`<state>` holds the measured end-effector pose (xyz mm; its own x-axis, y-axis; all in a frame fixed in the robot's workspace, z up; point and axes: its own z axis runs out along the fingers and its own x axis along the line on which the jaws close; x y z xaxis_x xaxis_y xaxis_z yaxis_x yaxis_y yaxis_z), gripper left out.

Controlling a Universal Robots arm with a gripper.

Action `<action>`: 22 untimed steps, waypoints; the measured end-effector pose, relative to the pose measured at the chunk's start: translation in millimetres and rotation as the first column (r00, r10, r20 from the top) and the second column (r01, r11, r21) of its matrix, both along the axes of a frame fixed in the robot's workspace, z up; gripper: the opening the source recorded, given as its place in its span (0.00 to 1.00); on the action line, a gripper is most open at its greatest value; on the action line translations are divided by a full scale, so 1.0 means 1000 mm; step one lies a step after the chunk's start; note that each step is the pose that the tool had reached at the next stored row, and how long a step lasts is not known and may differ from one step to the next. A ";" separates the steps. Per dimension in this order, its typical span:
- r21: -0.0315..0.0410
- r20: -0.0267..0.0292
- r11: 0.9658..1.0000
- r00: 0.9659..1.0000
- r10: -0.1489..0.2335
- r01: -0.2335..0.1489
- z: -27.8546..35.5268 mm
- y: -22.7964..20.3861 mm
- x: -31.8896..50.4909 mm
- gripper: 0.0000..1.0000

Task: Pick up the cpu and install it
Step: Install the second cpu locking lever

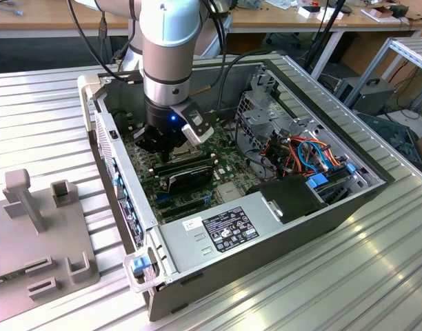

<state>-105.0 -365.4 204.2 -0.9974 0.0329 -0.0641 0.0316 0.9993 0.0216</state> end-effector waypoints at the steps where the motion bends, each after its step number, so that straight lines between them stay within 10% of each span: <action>1: 0.000 0.001 1.000 1.000 0.000 0.000 -0.0004 0.0000 -0.0001 0.11; 22: 0.001 0.010 1.000 1.000 0.000 0.000 -0.0033 -0.0009 -0.0003 0.11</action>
<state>-105.3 -366.3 201.0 -0.9967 0.0329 -0.0744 0.0313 0.9992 0.0230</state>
